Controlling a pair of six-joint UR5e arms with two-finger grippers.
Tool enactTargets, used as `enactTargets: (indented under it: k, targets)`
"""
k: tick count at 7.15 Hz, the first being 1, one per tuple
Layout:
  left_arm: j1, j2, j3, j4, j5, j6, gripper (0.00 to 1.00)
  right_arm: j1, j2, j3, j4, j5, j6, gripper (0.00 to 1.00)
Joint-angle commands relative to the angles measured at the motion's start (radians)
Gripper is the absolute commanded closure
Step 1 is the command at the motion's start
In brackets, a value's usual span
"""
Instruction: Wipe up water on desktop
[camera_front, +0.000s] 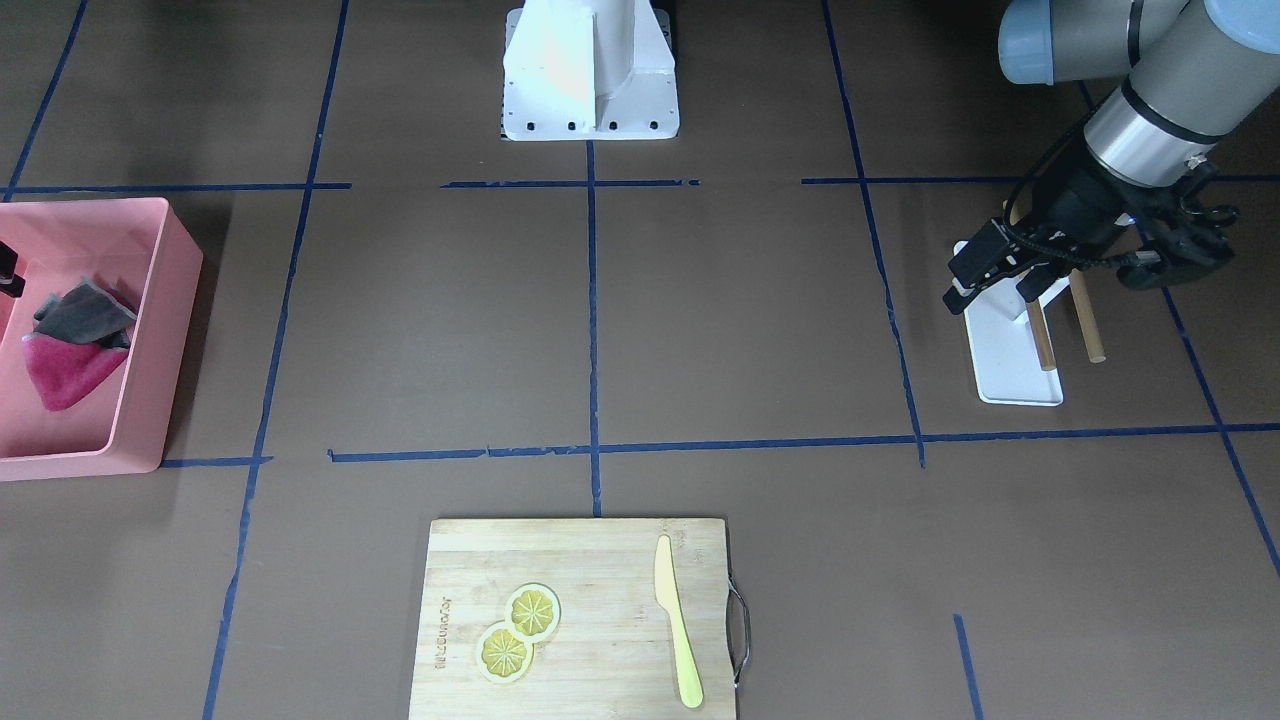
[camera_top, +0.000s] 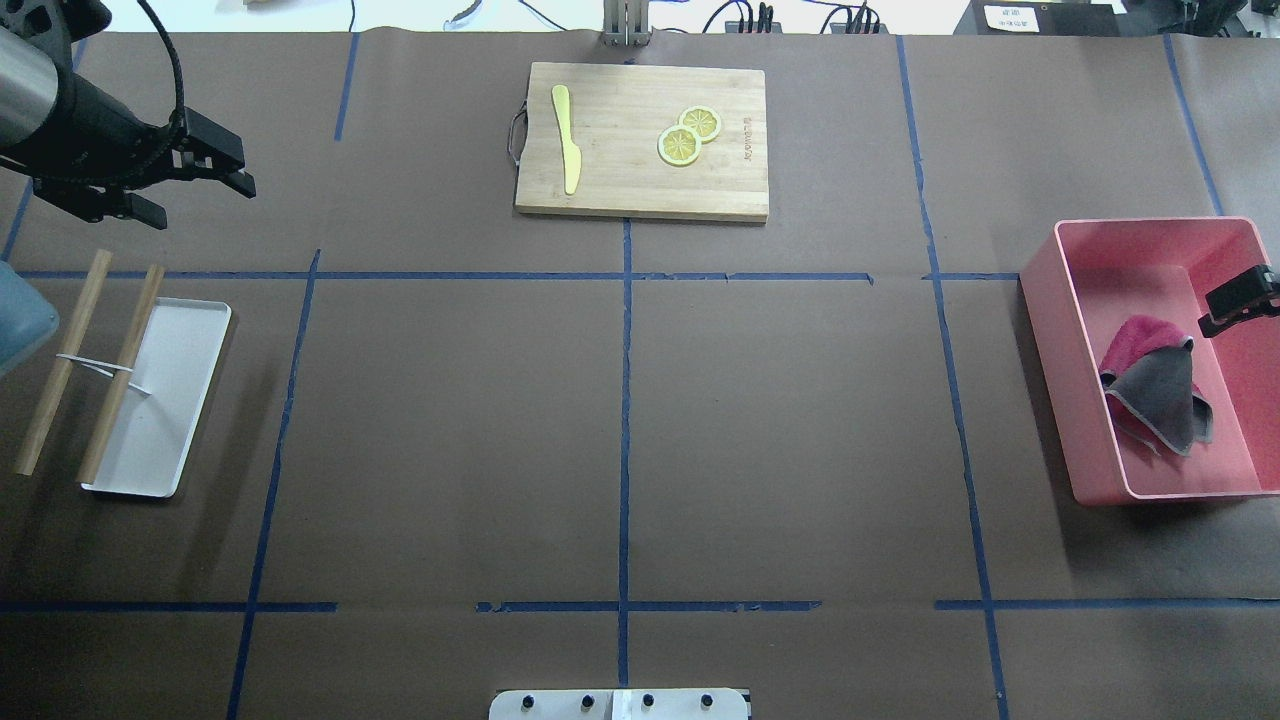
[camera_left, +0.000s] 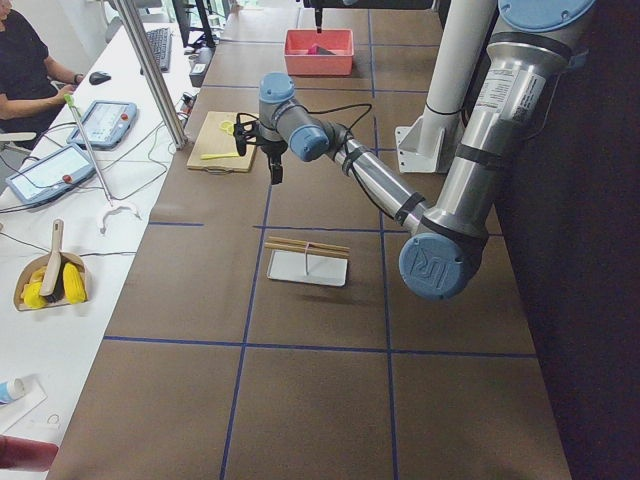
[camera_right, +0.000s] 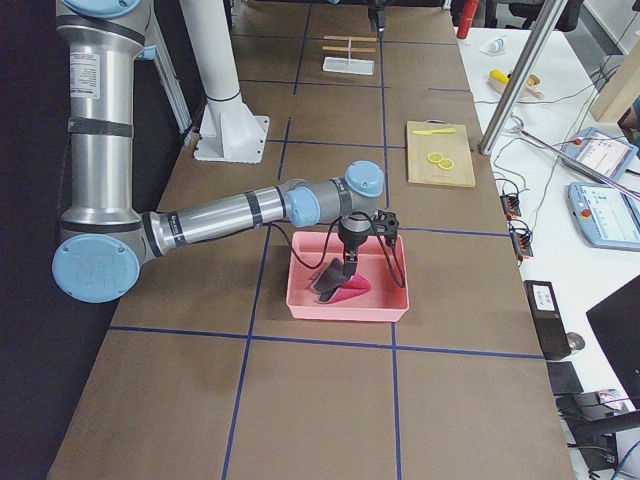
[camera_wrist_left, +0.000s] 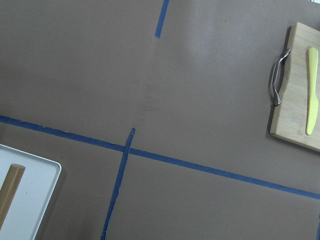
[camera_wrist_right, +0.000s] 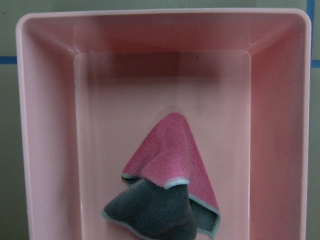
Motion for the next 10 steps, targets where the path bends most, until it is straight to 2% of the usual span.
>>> enactTargets:
  k: [1,3,5,7,9,10]
  targets:
    - [-0.003,0.081,-0.006,-0.005,-0.001,0.179,0.00,0.003,-0.001,0.000,0.000,0.000,-0.002,0.00]
    - [-0.067,0.148,0.005,0.004,0.001,0.426,0.00,0.052,-0.005,0.000,-0.002,0.012,-0.030,0.00]
    - [-0.238,0.193,0.086,0.035,-0.014,0.792,0.00,0.131,-0.012,-0.005,-0.017,0.015,-0.115,0.00]
    - [-0.421,0.178,0.266,0.111,-0.161,1.113,0.00,0.191,-0.012,-0.053,-0.017,0.032,-0.208,0.00]
    - [-0.504,0.175,0.409,0.115,-0.183,1.287,0.00,0.236,-0.014,-0.096,-0.017,0.040,-0.276,0.00]
    - [-0.512,0.176,0.408,0.130,-0.185,1.298,0.00,0.269,-0.011,-0.138,-0.015,0.097,-0.317,0.00]
